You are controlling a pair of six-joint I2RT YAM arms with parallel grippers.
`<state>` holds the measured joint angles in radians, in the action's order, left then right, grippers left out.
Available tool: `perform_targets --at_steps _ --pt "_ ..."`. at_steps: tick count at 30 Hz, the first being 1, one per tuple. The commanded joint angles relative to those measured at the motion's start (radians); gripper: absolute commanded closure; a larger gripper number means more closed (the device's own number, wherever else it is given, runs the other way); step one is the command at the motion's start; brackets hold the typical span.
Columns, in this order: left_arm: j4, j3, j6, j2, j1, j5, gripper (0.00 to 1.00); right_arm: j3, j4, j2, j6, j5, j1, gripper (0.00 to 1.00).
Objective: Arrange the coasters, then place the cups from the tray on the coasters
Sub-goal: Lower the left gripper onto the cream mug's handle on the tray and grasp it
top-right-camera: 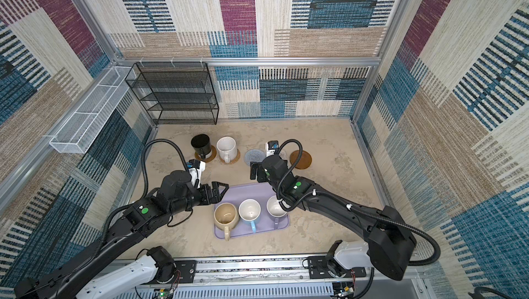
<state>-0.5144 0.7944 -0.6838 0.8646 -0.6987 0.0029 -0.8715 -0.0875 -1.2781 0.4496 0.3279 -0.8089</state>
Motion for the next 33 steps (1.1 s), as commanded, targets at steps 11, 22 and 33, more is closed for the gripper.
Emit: perform_targets --at_steps 11,22,33 --pt "-0.322 0.101 -0.057 0.168 -0.292 -0.111 0.00 0.205 0.111 0.205 -0.256 -0.458 0.033 0.00" --pt "-0.397 0.053 -0.188 0.243 -0.452 -0.306 0.00 0.244 0.141 0.221 -0.243 -0.482 0.033 0.00" --pt "-0.298 -0.059 -0.280 0.258 -0.518 -0.330 0.00 0.273 0.161 0.245 -0.247 -0.471 0.032 0.00"
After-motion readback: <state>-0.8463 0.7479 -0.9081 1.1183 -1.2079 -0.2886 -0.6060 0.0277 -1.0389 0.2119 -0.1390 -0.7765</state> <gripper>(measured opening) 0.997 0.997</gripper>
